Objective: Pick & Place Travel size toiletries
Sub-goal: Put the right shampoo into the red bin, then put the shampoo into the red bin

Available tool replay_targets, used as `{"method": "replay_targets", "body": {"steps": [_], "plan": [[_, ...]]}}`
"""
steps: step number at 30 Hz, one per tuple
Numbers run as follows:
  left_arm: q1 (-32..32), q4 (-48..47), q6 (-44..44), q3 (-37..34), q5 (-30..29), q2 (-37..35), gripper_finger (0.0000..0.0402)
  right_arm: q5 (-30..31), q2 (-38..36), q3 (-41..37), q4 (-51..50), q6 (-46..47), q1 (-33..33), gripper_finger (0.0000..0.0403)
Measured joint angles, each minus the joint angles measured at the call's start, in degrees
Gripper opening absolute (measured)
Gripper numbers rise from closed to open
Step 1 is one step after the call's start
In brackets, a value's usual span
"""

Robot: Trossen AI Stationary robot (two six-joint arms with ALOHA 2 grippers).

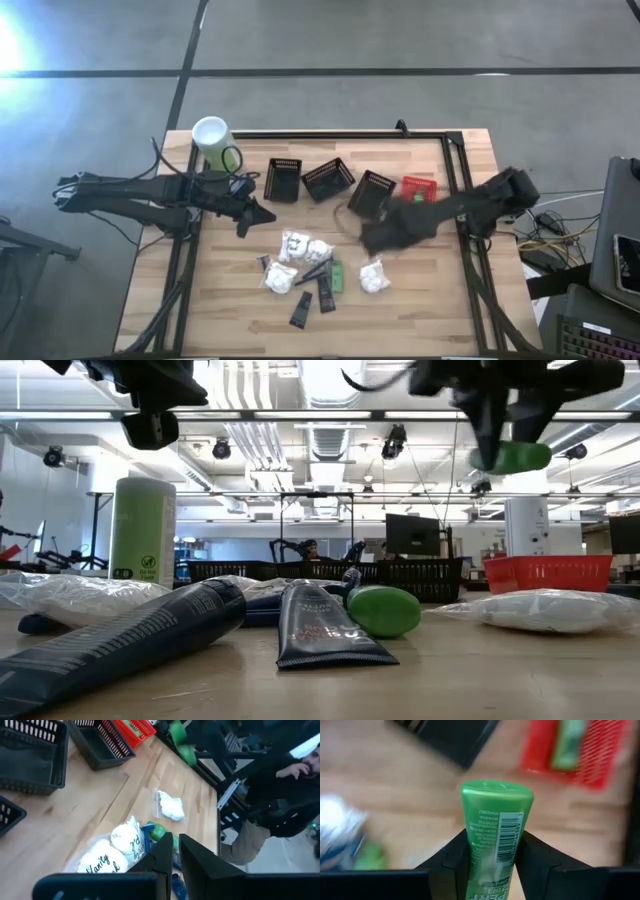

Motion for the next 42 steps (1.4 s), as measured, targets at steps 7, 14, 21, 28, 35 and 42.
{"method": "replay_targets", "body": {"steps": [7,14,21,28,35,42], "plan": [[0.0,0.0,3.3,0.0,-0.2,0.0,0.0035,-0.1,-12.4,-13.2,3.8,-11.2,-17.7,0.0129],[0.0,0.0,4.3,0.0,-0.2,0.0,0.0035,-4.1,-17.0,-25.0,13.2,-23.4,-32.3,0.0129],[0.0,-0.1,4.3,0.0,-0.2,0.0,0.0035,-5.8,-14.1,-28.9,16.3,-27.3,-35.1,0.0171],[0.0,-0.3,4.3,0.0,-0.2,0.0,0.0035,-3.6,-11.0,-26.5,16.6,-27.9,-33.4,0.0230],[0.0,-0.5,4.2,0.0,-0.2,0.0,0.0035,-3.4,-10.2,-20.0,17.8,-26.2,-28.0,0.0282],[0.0,-0.5,4.2,0.0,-0.2,0.0,0.0035,-3.6,-1.6,-9.3,22.6,-14.0,-10.7,0.0306]]}}
